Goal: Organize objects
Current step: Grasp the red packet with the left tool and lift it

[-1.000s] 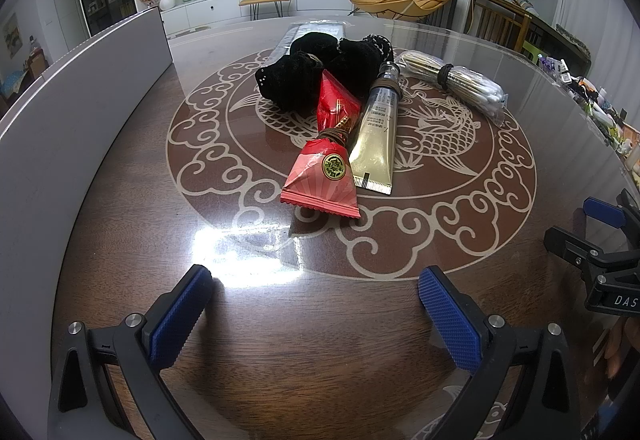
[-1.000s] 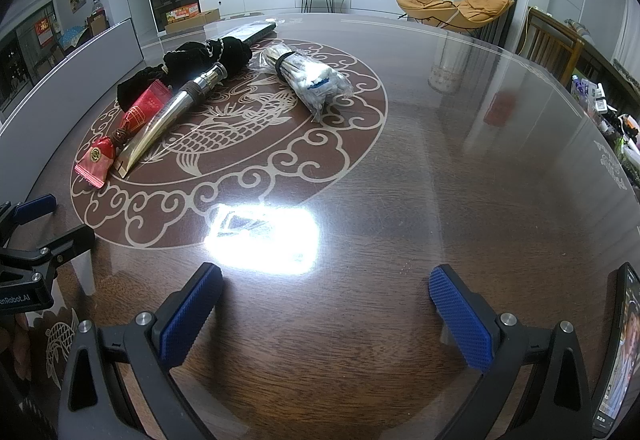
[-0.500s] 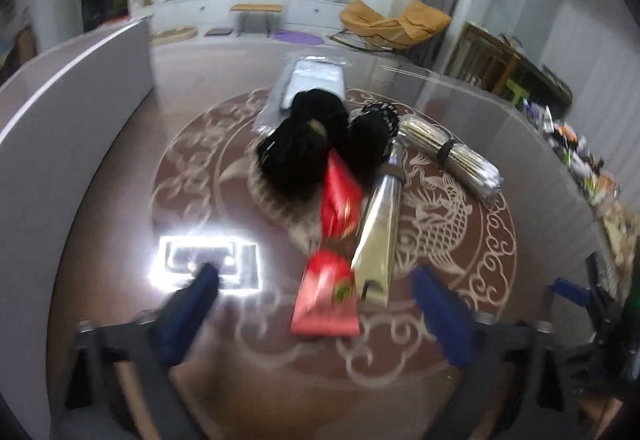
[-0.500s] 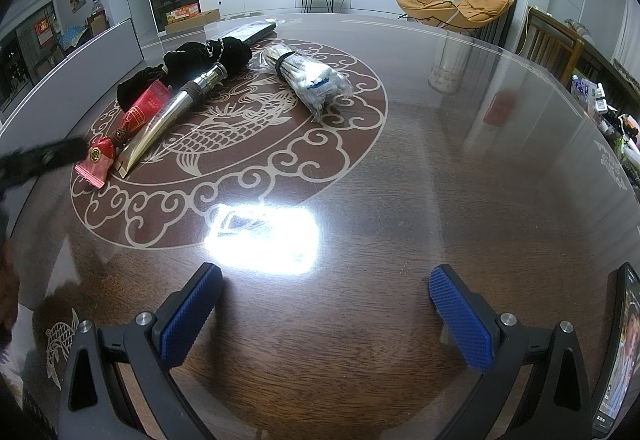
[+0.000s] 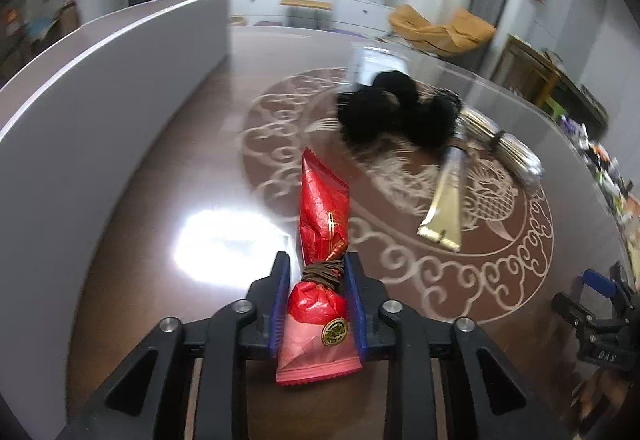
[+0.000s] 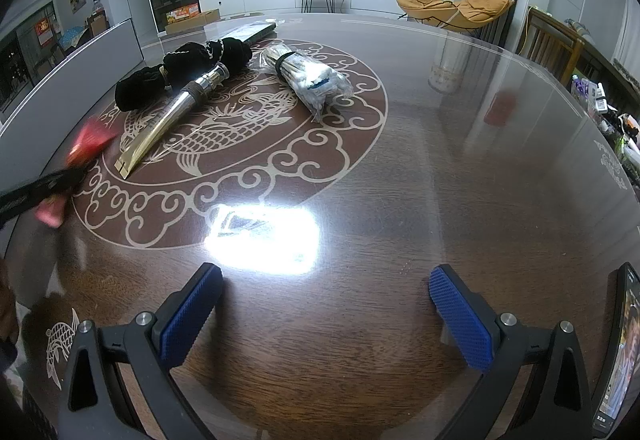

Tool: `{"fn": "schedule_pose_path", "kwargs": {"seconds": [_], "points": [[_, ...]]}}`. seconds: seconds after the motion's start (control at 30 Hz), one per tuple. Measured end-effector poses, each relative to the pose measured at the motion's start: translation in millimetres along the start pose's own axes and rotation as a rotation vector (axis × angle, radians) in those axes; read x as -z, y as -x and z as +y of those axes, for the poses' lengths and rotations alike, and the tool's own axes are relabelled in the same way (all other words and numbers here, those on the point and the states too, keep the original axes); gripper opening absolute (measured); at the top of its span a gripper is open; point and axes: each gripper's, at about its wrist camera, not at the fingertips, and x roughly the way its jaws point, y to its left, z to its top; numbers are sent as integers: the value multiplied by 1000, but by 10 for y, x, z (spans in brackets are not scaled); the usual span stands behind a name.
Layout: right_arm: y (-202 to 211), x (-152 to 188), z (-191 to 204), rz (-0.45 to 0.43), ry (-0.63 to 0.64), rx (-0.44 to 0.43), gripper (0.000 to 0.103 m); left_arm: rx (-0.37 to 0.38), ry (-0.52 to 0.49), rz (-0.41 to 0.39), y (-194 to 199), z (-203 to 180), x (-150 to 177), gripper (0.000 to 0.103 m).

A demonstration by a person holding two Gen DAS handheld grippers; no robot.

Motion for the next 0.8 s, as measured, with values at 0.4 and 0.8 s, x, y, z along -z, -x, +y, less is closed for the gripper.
{"fn": "schedule_pose_path", "kwargs": {"seconds": [0.4, 0.8], "points": [[-9, -9, 8, 0, 0, 0, 103, -131, -52, 28, -218, 95, -108, 103], [-14, -14, 11, 1, -1, 2, 103, -130, -60, 29, -218, 85, -117, 103]]}}
